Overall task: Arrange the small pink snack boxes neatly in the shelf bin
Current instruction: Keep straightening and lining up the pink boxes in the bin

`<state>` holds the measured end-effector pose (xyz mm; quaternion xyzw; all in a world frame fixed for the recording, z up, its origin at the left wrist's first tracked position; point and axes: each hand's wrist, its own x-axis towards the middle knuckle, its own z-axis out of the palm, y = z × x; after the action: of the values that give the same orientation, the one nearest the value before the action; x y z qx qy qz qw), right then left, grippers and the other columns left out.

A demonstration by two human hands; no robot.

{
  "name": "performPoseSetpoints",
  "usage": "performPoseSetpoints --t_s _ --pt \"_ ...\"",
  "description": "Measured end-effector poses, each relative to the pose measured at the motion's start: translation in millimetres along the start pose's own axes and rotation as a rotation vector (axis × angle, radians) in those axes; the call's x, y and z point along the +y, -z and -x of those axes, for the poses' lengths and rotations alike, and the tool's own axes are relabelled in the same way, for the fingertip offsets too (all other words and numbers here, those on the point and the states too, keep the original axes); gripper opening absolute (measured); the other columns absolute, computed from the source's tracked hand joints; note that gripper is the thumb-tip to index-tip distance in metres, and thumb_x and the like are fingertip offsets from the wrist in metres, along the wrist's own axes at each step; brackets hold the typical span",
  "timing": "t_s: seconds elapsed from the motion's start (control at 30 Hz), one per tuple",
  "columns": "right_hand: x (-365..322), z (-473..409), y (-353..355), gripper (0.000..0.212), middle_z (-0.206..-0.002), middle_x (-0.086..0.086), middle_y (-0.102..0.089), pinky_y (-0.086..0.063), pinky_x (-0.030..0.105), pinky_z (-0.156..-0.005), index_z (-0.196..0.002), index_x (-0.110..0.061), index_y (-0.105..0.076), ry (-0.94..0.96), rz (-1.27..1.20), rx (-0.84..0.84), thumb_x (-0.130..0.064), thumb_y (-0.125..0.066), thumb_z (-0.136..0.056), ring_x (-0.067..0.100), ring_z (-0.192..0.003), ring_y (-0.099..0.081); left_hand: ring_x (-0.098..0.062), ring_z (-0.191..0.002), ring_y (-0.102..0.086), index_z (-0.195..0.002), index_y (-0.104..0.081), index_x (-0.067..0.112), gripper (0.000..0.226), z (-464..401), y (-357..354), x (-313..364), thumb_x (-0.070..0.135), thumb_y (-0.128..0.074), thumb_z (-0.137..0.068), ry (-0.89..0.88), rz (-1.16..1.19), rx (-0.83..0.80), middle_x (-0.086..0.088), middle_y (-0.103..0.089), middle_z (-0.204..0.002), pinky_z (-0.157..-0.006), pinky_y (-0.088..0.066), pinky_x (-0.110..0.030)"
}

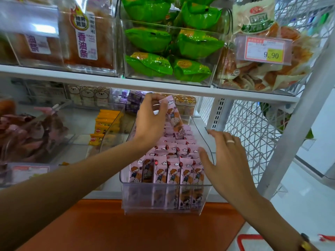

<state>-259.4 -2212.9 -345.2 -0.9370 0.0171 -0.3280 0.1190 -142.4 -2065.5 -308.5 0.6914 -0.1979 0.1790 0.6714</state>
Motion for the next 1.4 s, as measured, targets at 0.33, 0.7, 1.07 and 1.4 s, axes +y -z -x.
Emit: performPoseSetpoints --t_s 0.33,0.7,1.07,1.4 --pt "-66 1 -10 0.028 -0.109 -0.024 -0.057 -0.049 0.01 -0.081 -0.117 -0.048 -0.041 -0.142 -0.89 -0.327 -0.04 -0.052 -0.093 -0.013 -0.094 -0.057 0.001 -0.089 -0.067 -0.108 -0.061 0.022 0.015 72 51 20 0.023 -0.052 -0.095 0.097 0.248 -0.12 0.016 -0.07 -0.093 -0.071 -0.053 -0.013" --pt "-63 -4 -20 0.04 -0.115 0.001 -0.066 -0.045 0.047 -0.101 -0.126 -0.018 -0.054 -0.58 -1.257 -0.36 -0.027 -0.064 -0.088 0.019 -0.109 -0.062 0.003 -0.093 -0.058 -0.109 -0.052 0.031 0.044 87 58 3 0.015 -0.075 -0.076 0.016 -0.099 -0.347 0.018 -0.056 -0.108 -0.071 -0.05 -0.01" --pt "-53 -6 -12 0.041 -0.112 -0.006 -0.067 -0.042 0.041 -0.105 -0.122 -0.021 -0.061 -0.45 -1.267 -0.331 -0.032 -0.06 -0.082 0.015 -0.114 -0.058 0.009 -0.109 -0.055 -0.117 -0.052 0.028 0.026 90 50 1 0.032 -0.055 -0.092 -0.062 -0.141 -0.367 0.02 -0.06 -0.117 -0.089 -0.05 -0.013" --pt "-57 -2 -14 0.039 -0.105 -0.008 -0.069 -0.054 0.028 -0.085 -0.102 -0.027 -0.06 -0.368 -1.082 -0.082 -0.035 -0.078 -0.068 0.006 -0.099 -0.065 0.003 -0.099 -0.059 -0.12 -0.061 0.028 0.038 87 46 1 0.029 -0.07 -0.082 -0.143 -0.248 -0.233 0.017 -0.064 -0.11 -0.086 -0.049 -0.017"
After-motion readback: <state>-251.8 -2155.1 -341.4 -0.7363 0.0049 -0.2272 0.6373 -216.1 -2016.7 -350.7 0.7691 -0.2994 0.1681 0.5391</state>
